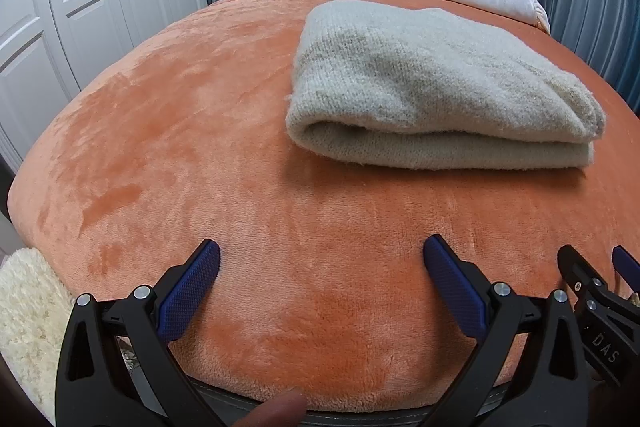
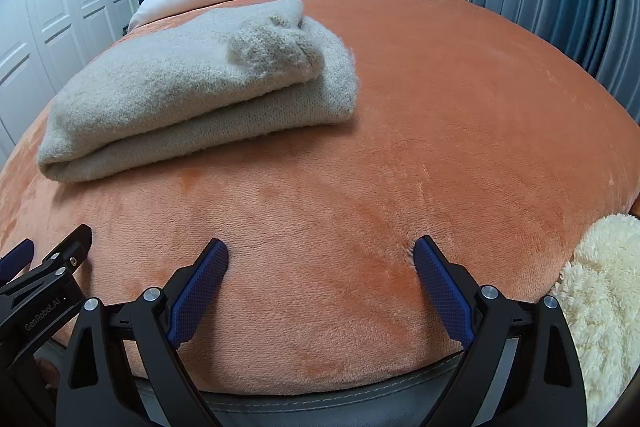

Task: Fold small clothes

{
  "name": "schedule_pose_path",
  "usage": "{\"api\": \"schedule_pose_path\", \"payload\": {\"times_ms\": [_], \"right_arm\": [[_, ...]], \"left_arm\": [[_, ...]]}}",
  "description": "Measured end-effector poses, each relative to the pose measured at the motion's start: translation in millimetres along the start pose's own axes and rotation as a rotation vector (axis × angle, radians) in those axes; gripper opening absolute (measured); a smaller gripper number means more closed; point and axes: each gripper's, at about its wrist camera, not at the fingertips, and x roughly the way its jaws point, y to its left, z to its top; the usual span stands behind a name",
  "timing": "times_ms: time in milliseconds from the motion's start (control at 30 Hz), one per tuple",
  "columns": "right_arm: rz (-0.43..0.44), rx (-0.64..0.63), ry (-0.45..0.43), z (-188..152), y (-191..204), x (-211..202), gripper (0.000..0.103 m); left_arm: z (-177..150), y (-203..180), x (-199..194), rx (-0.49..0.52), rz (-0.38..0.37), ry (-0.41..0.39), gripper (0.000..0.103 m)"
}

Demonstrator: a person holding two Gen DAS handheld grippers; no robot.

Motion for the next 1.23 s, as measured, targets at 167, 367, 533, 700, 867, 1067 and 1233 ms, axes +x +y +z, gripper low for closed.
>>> {"api": "schedule_pose_path", "payload": {"times_ms": [167,367,533,700,867,1067,1233], "right_arm": [[-0.001,0.000,0.000,-0.6,0.2,-0.1,0.092],[0.000,0.000,0.000,0.1,-0.2,-0.2,0.092],[0.000,-0.001,0.000,0.0,-0.1,-0.4,0.093],[0.002,-0.002,0.000,1.4,-1.3,0.5,0.093],[0.002,-0.008,-0.002,1.5,-0.9,-0.4,0.094],[0.004,-0.018,0.002,2.6,-0.5,-1.0,0.098],[0.004,-0.018,0.002,2.9,-0.7,-1.1,0.098]], "left_arm": [[0.1,-0.3,0.3,0.006,0.007,0.000,0.098],[-0.9,-2.0,-0.4,0.006,0.009,0.000,0.098],[-0.8,-1.9,-0.3,0.006,0.010,0.000,0.098],[-0.9,-2.0,-0.4,0.006,0.010,-0.001,0.098],[-1.0,-2.4,-0.4,0.006,0.011,-0.003,0.098],[-1.7,-4.2,-0.5,0.009,0.016,-0.004,0.098],[-2.0,-4.6,-0.3,0.010,0.018,-0.005,0.098]]}}
